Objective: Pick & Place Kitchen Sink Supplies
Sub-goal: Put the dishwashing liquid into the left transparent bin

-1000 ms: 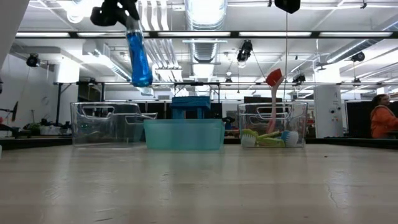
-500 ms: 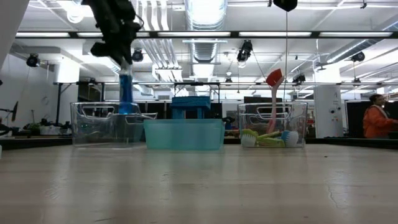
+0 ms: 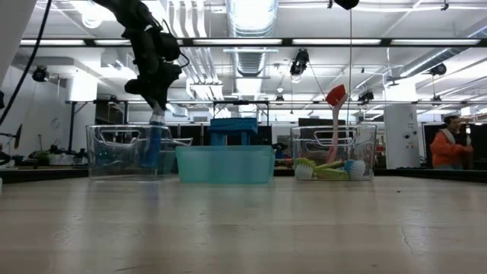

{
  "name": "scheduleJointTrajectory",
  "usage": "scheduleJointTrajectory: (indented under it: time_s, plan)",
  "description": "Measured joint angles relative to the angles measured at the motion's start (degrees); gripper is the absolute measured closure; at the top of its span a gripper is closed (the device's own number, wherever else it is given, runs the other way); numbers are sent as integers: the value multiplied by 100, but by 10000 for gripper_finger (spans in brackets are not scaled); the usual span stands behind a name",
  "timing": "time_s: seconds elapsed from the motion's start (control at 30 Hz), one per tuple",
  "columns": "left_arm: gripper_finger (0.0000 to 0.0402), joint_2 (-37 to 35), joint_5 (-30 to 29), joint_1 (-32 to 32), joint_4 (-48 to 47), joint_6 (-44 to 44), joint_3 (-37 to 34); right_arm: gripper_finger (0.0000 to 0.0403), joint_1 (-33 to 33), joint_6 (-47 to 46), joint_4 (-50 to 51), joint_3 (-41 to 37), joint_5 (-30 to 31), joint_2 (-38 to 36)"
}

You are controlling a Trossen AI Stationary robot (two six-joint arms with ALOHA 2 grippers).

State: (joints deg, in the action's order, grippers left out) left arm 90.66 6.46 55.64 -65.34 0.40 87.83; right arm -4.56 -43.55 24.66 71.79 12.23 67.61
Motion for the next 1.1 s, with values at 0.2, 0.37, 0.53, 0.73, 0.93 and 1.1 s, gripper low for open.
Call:
scheduleJointTrajectory:
  time_s: [0.2,0.37,0.53,0.73,0.93,1.1]
  plan:
    - [284,41,-1,13,342,19,2,177,0,2,-119,0,0,0]
    - [288,41,0,13,339,101,1,177,0,4,-131,0,22,0]
    - [285,41,-4,49,280,101,0,177,0,26,-133,0,90,0]
    - [286,39,-10,50,207,248,1,177,0,42,-131,0,149,0]
    - [282,18,-12,63,-107,512,0,177,0,42,-131,0,146,0]
    - [285,-85,-13,63,-276,651,0,177,-2,46,-131,0,146,0]
